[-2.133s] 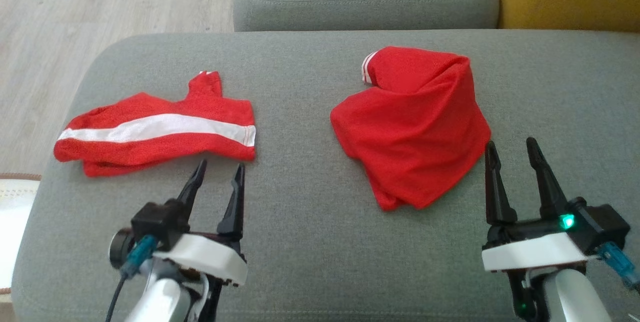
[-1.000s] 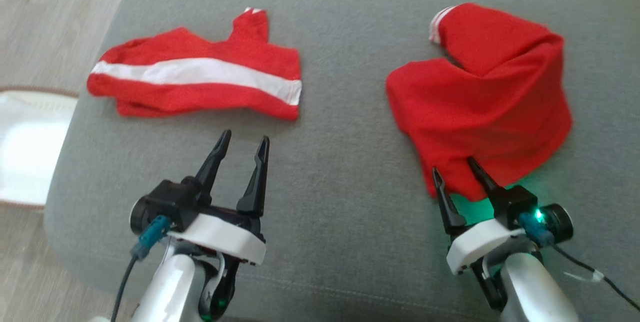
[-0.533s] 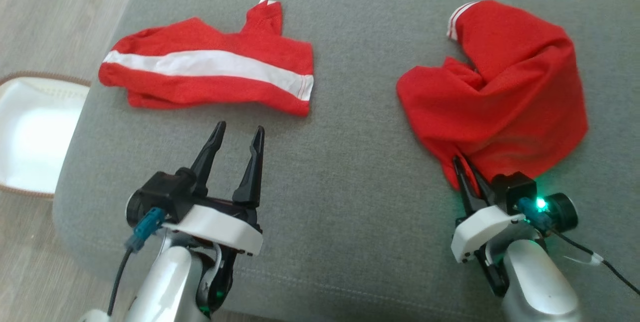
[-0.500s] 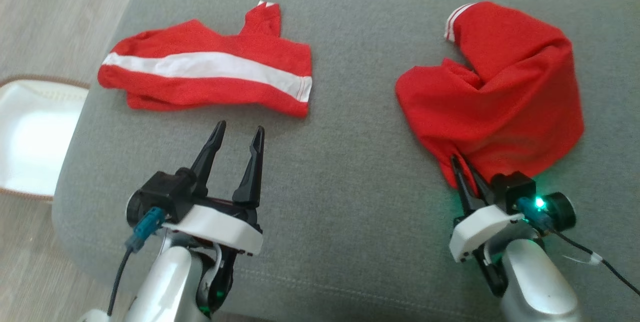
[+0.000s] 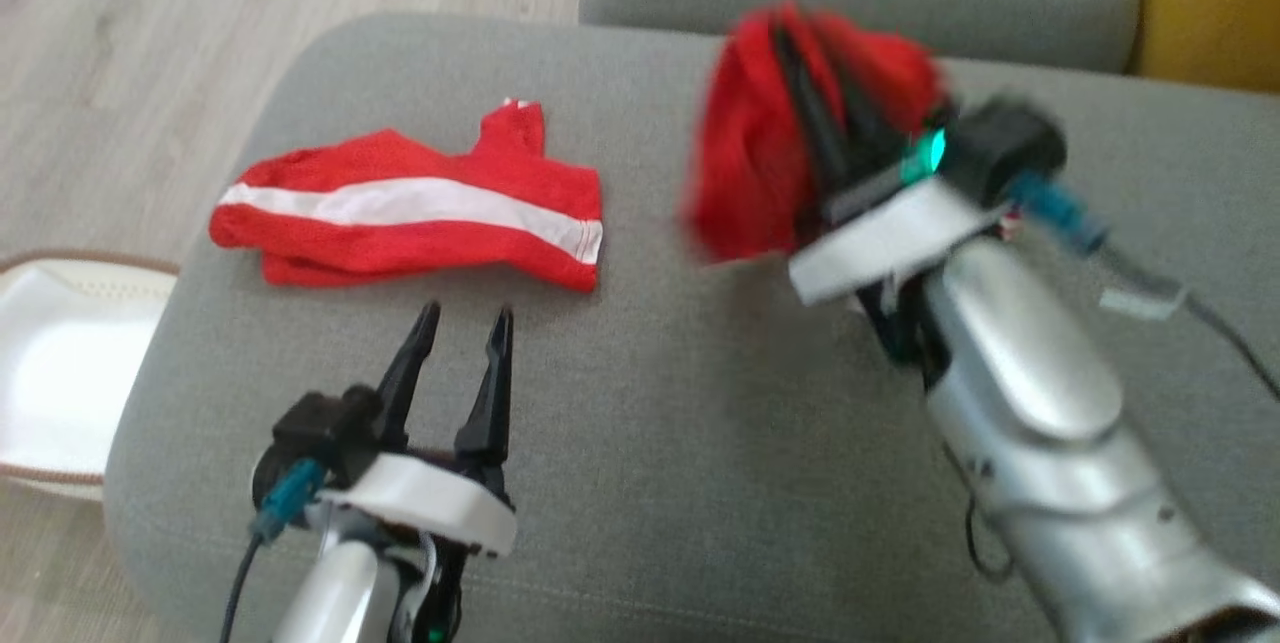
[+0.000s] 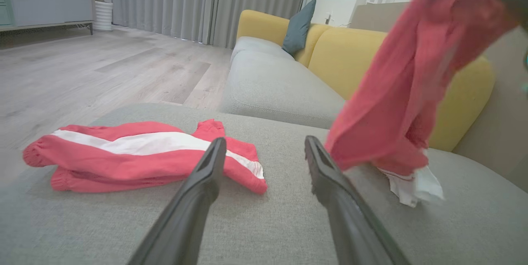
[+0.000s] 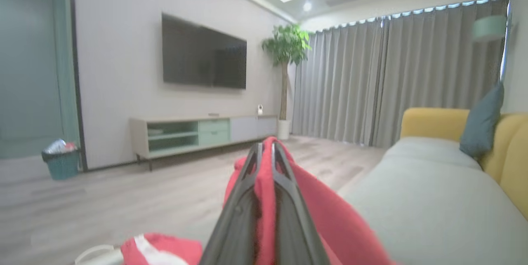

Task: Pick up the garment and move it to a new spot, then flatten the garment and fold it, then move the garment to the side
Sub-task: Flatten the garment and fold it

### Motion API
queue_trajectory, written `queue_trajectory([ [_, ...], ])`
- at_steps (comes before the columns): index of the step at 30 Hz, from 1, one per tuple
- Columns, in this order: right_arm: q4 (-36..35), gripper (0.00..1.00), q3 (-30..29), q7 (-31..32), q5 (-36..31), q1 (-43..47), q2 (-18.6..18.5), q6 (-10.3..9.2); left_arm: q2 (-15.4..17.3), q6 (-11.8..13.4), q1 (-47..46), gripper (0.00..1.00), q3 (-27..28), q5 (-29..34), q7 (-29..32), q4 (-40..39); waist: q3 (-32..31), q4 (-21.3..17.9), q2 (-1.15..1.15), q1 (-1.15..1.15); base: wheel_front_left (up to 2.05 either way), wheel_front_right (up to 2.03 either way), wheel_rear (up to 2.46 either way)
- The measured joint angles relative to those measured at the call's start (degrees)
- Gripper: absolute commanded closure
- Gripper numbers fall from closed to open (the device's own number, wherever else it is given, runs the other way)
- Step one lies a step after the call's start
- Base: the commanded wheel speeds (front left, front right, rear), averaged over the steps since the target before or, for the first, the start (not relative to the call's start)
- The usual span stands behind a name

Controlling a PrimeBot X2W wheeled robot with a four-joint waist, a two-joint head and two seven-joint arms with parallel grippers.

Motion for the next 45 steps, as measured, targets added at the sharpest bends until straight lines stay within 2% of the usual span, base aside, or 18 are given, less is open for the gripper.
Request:
queue_trajectory([
  [5,-3.3,1.00,-1.2,-0.2,8.2,-6.6,0.0,0.00,0.0,0.6,3.0,0.00,0.9,0.0,0.0,0.1,-2.7,-0.5,0.00,0.00,0.00,0.00,0.00],
  [9,-1.0,1.00,-7.3,0.4,10.9,-9.0,0.0,0.00,0.1,1.0,4.8,0.00,1.7,0.0,0.0,-0.4,-3.2,-2.3,0.00,0.00,0.00,0.00,0.00],
  [13,6.0,1.00,-20.8,4.7,4.0,-7.8,-0.4,0.00,0.1,1.0,4.9,0.00,1.7,0.0,0.0,-1.0,-2.5,-4.4,0.00,0.00,0.00,0.00,0.00],
  [16,9.3,1.00,-30.7,7.5,-1.9,-4.4,-3.2,0.00,0.1,1.0,4.7,0.00,1.6,0.0,0.0,-1.1,-1.3,-5.3,0.00,0.00,0.00,0.00,0.00],
  [19,12.4,1.00,-43.7,10.5,-10.3,0.4,-5.6,0.00,0.0,1.0,3.7,0.00,1.6,0.0,0.0,-1.1,0.1,-6.2,0.00,0.00,0.00,0.00,0.00],
  [20,12.6,0.28,-47.8,11.6,-13.4,2.0,-5.8,0.00,0.0,1.0,3.4,0.00,1.6,0.0,0.0,-1.1,0.5,-6.4,0.00,0.00,0.00,0.00,0.00],
  [21,12.6,0.00,-50.9,12.9,-16.5,3.4,-5.7,0.00,0.0,0.9,3.1,0.00,1.6,0.0,0.0,-1.1,0.9,-6.7,0.00,0.00,0.00,0.00,0.00],
  [25,10.0,0.00,-58.8,14.0,-23.5,6.0,-2.0,0.00,0.0,0.5,2.1,0.00,1.7,0.0,0.0,-0.9,2.3,-7.9,0.00,0.00,0.00,0.00,0.00],
  [28,7.3,0.00,-59.7,12.7,-24.9,6.0,0.2,0.00,0.0,0.5,1.8,0.00,1.9,0.0,0.0,-0.8,2.8,-8.9,0.00,0.00,0.00,0.00,0.00],
  [33,4.5,0.00,-57.4,9.9,-24.7,6.0,0.5,0.00,0.0,0.4,1.6,0.00,1.9,0.0,0.0,-0.7,2.7,-9.9,0.00,0.00,0.00,0.00,0.00],
  [40,-1.1,0.00,-42.2,4.3,-17.8,8.0,0.5,0.00,0.0,0.4,1.4,0.00,2.0,0.0,0.0,-0.7,1.3,-10.6,0.00,0.00,0.00,0.00,0.00],
  [45,-7.8,0.00,-32.1,1.7,-12.7,14.8,0.5,0.00,0.0,0.5,1.4,0.00,1.8,0.0,0.0,-1.1,0.0,-10.5,0.00,0.00,0.00,0.00,0.00],
])
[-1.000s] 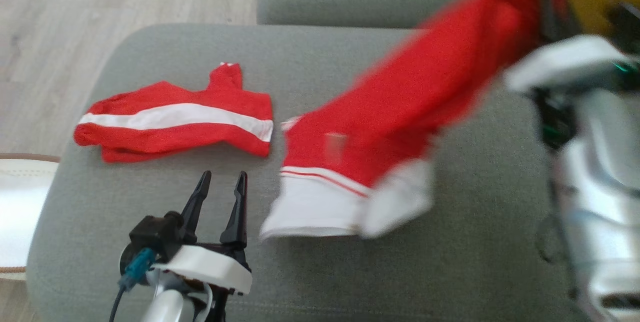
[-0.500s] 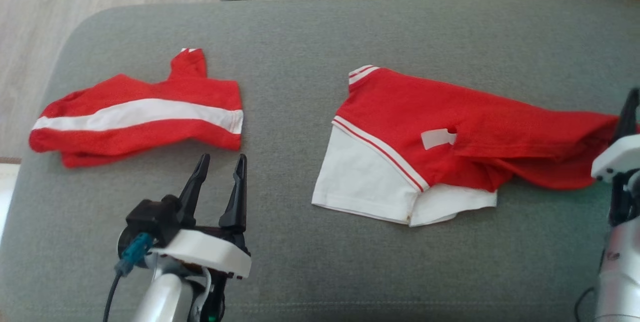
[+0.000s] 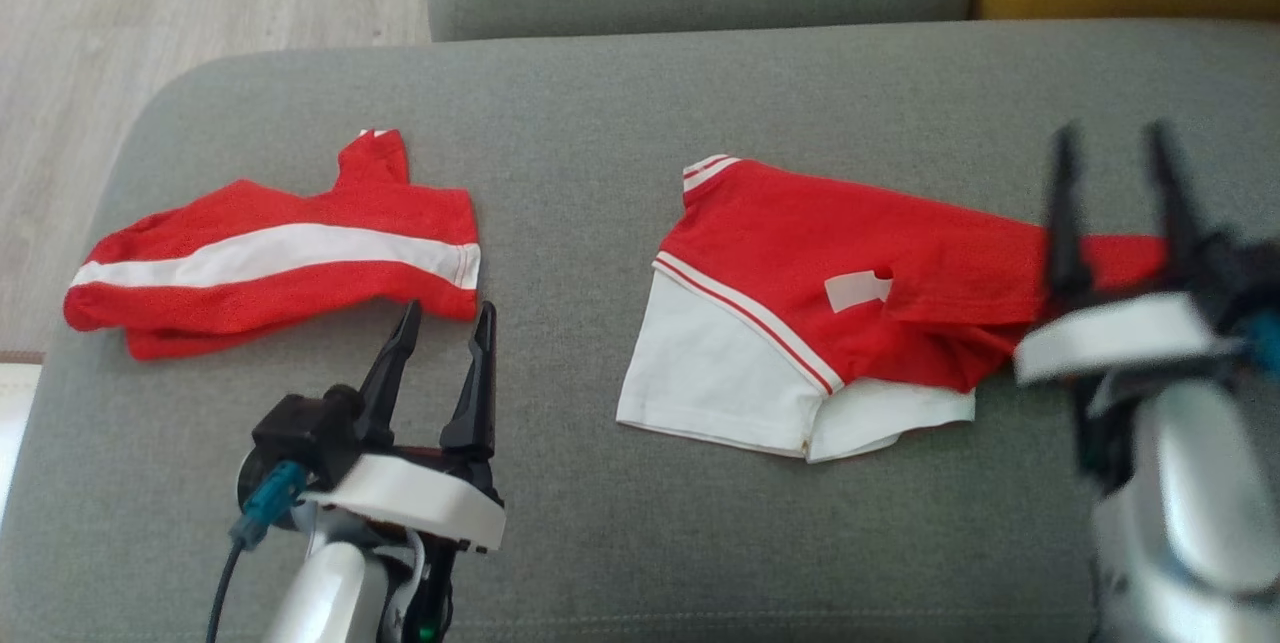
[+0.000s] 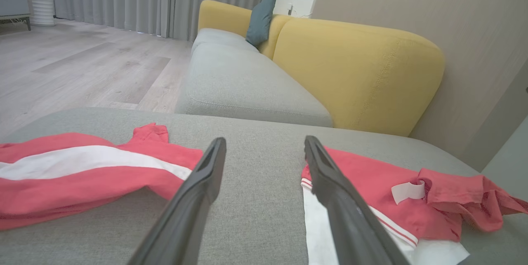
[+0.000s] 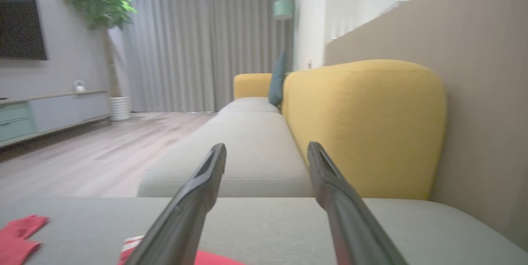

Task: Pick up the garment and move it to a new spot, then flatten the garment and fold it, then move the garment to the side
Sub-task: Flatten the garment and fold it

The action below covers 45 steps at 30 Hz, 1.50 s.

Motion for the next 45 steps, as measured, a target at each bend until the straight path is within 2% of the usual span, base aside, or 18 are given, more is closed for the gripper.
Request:
queue_trajectory([
  [5,-6.2,0.00,5.8,-1.7,6.1,8.7,0.1,0.00,0.0,0.0,0.4,0.00,-0.1,-0.3,0.0,-0.2,-0.9,0.7,0.00,0.00,0.00,0.00,0.00],
  [11,-8.2,0.00,9.0,-1.9,8.1,16.2,0.1,0.00,0.0,0.0,1.9,0.00,0.1,-1.2,0.0,0.0,-1.3,1.5,0.00,0.00,0.00,0.00,0.00],
  [23,-10.2,0.00,12.0,-2.1,6.0,17.3,0.1,0.00,0.0,-0.1,1.6,0.00,-0.1,-1.4,0.0,-0.1,0.1,3.0,0.00,0.00,0.00,0.00,0.00],
  [27,-7.1,0.00,17.2,-1.5,4.3,16.5,0.1,0.00,0.0,-0.5,1.5,0.00,-0.5,-1.4,0.0,0.0,1.3,4.2,0.00,0.00,0.00,0.00,0.00],
  [29,-4.4,0.00,21.3,0.3,3.0,14.6,0.1,0.00,0.0,-0.5,1.2,0.00,-1.1,-1.7,0.0,0.1,2.3,5.2,0.00,0.00,0.00,0.00,0.00],
  [34,1.6,0.00,27.3,3.0,1.1,10.7,0.0,0.00,0.0,-0.5,-0.3,0.00,-2.1,-2.6,0.0,0.2,4.3,7.1,0.00,0.00,0.00,0.00,0.00],
  [41,9.5,0.00,32.4,5.4,-0.3,5.8,-0.1,0.01,0.0,-0.5,-2.5,0.00,-3.7,-2.9,0.0,0.3,6.8,9.8,0.00,0.00,0.00,0.00,0.00],
  [45,14.4,0.00,34.9,7.7,0.3,3.3,-0.2,0.01,0.0,0.5,-3.4,0.00,-3.5,-3.7,0.0,-0.6,8.2,11.5,0.00,0.00,0.00,0.00,0.00],
])
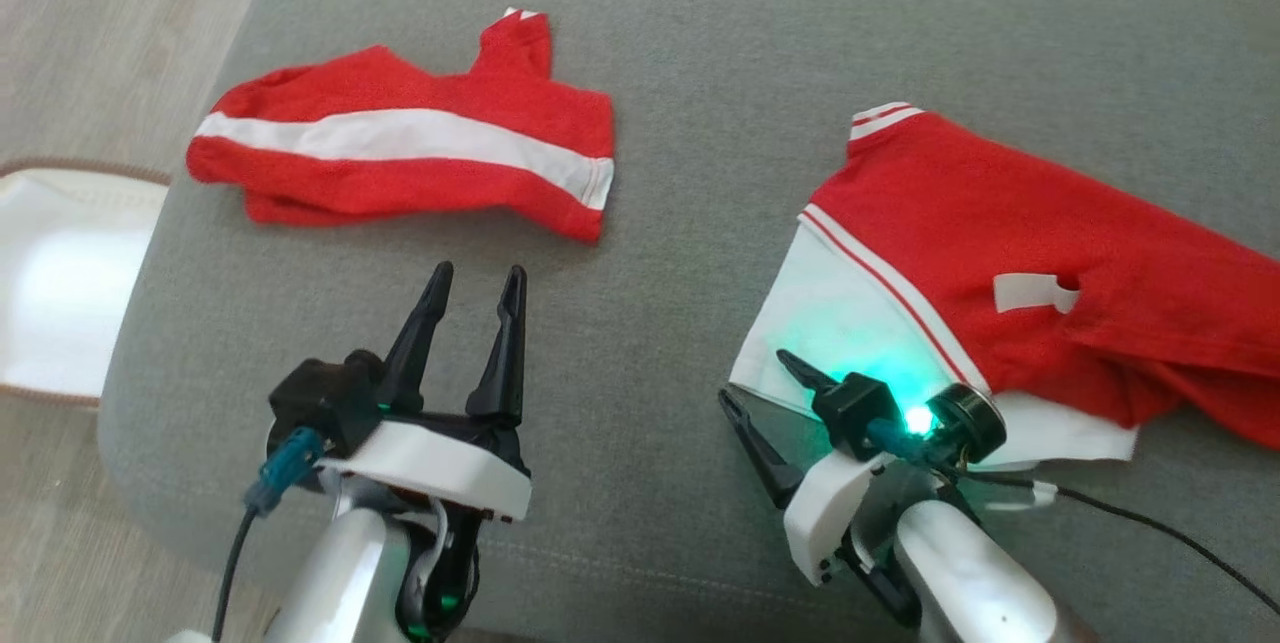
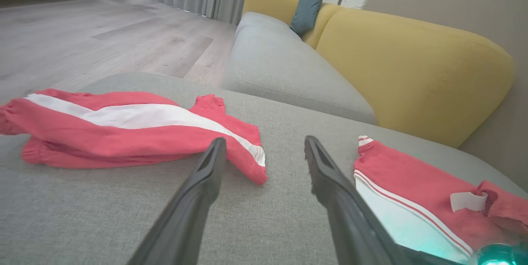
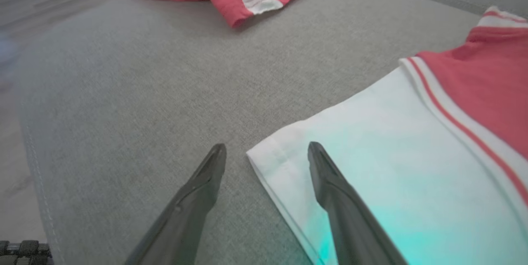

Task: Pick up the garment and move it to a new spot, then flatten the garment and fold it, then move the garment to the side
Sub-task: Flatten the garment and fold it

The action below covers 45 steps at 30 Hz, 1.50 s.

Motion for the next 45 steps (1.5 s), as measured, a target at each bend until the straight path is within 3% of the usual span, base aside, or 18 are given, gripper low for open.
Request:
queue_trajectory([
  [11,7.1,0.03,0.1,1.1,1.8,-3.5,0.2,0.04,0.0,0.1,0.0,0.00,1.2,-0.2,0.0,-0.2,1.4,1.9,0.00,0.00,0.00,0.00,0.00],
  [12,7.2,1.00,0.1,1.1,2.1,-3.6,0.2,0.04,0.0,0.1,0.0,0.00,1.2,-0.2,0.0,-0.2,1.4,1.9,0.00,0.00,0.00,0.00,0.00],
  [23,7.3,1.00,-1.0,-1.1,3.2,-4.8,-0.2,0.04,0.0,0.0,0.0,0.00,1.6,-0.1,0.0,-0.2,-0.9,0.4,0.00,0.00,0.00,0.00,0.00],
  [37,-10.3,1.00,5.4,-0.9,9.1,-9.7,-1.2,0.04,0.0,0.5,1.6,0.00,1.5,-0.1,0.0,-0.2,-4.9,-1.5,0.00,0.00,0.00,0.00,0.00],
  [41,-14.9,1.00,3.5,2.7,9.9,-15.9,-5.5,0.04,0.0,0.5,1.7,0.00,1.5,-0.1,0.0,-0.9,-3.9,-1.7,0.00,0.00,0.00,0.00,0.00],
  [45,-15.3,1.00,0.8,6.3,10.9,-24.7,-14.1,0.04,0.0,0.5,1.1,0.00,1.1,-0.2,0.0,-1.2,-1.6,-1.4,0.00,0.00,0.00,0.00,0.00],
])
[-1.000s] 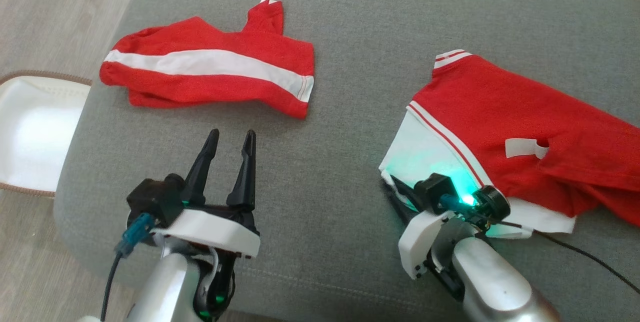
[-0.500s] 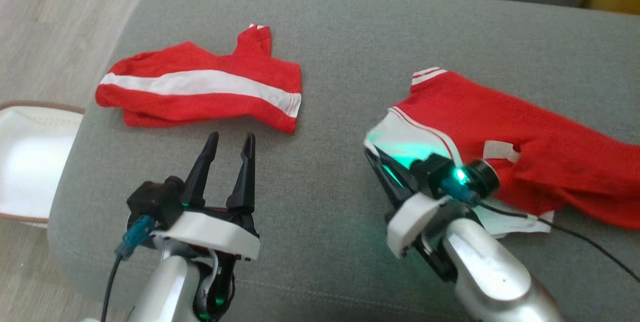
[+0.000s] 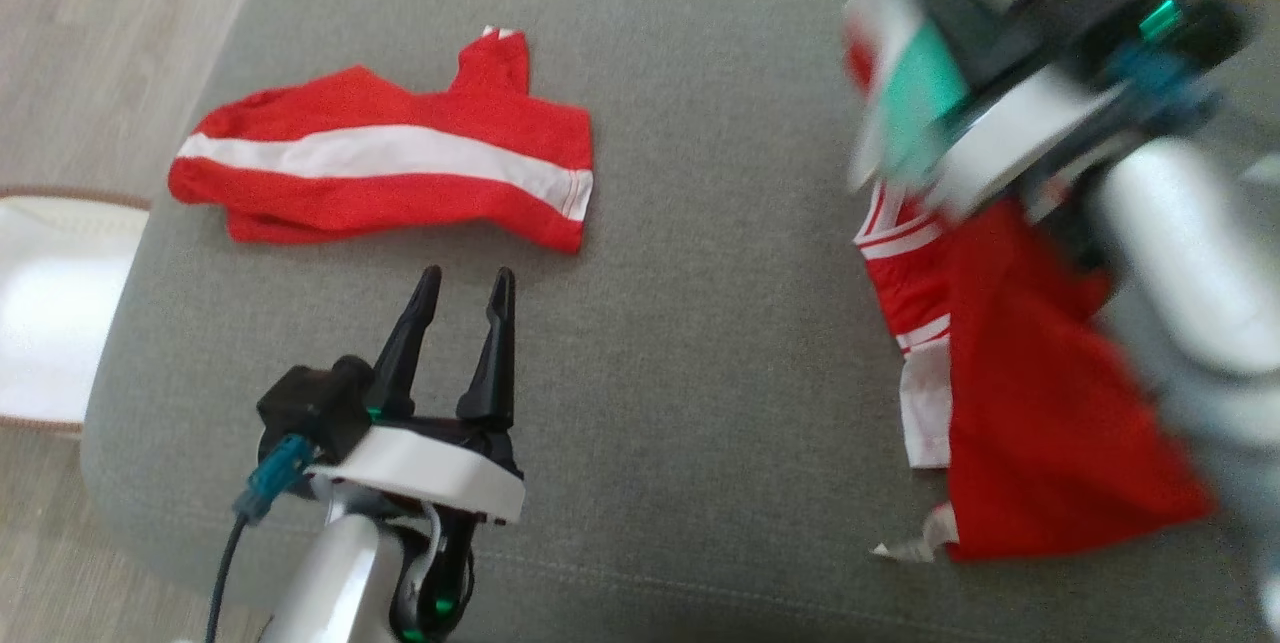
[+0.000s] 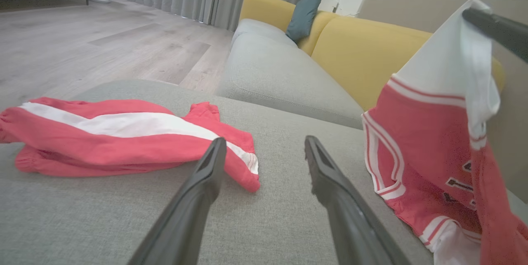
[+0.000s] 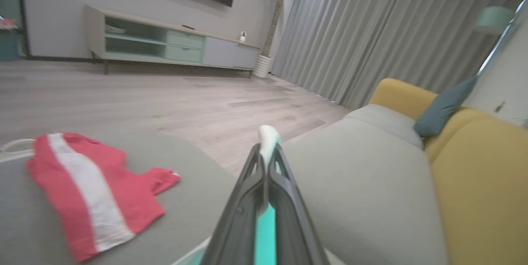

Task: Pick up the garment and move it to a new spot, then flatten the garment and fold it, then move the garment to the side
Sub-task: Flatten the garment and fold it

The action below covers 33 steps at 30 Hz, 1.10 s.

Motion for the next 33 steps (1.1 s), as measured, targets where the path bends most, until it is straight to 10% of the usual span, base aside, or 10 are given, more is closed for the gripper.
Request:
queue_trajectory([
  [13,19.5,1.00,5.9,1.5,-0.6,-29.7,-20.3,0.00,-0.1,-1.5,-5.0,0.00,-1.8,-0.6,0.0,0.2,9.3,3.2,0.00,0.01,0.00,0.00,0.00],
  [15,23.4,0.00,6.4,0.9,-2.8,-33.5,-20.1,0.00,-0.1,-1.5,-5.4,0.00,-1.8,-0.6,0.0,0.2,10.4,3.6,0.00,0.01,0.00,0.00,0.00],
  [33,40.8,0.00,2.0,-14.0,-3.0,-32.7,-7.8,0.00,-0.3,-1.5,-6.8,0.00,-0.8,-0.4,0.0,1.3,6.6,1.3,0.00,0.00,0.00,0.00,0.00],
])
